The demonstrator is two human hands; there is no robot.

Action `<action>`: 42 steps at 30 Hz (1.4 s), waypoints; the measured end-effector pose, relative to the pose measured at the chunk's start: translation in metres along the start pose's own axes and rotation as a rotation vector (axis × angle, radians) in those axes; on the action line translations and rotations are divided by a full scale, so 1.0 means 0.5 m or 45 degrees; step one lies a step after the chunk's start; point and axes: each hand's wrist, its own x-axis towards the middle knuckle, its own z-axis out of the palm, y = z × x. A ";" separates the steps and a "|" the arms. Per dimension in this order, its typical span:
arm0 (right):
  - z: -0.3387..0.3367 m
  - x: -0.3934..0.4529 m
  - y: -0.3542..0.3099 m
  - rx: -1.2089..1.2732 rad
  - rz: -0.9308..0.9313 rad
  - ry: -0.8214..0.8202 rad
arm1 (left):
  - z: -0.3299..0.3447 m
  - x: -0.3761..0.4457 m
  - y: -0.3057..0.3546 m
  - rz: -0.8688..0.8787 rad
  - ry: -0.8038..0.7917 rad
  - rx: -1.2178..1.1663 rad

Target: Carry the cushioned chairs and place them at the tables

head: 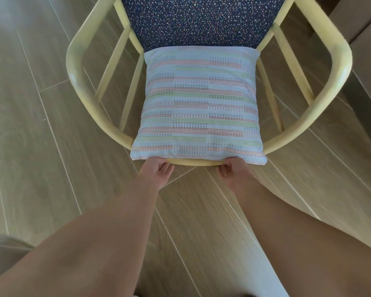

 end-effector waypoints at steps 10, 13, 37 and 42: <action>-0.012 -0.007 0.020 0.060 0.014 0.062 | -0.021 0.005 -0.007 -0.003 -0.030 0.008; -0.006 -0.016 0.017 0.160 -0.006 -0.003 | -0.020 -0.002 -0.010 0.012 -0.085 -0.009; 0.014 -0.059 0.049 0.086 0.033 0.151 | -0.018 -0.020 -0.027 0.033 -0.081 0.024; -0.003 -0.102 0.060 0.039 0.001 0.207 | -0.034 -0.051 -0.035 0.025 -0.010 0.101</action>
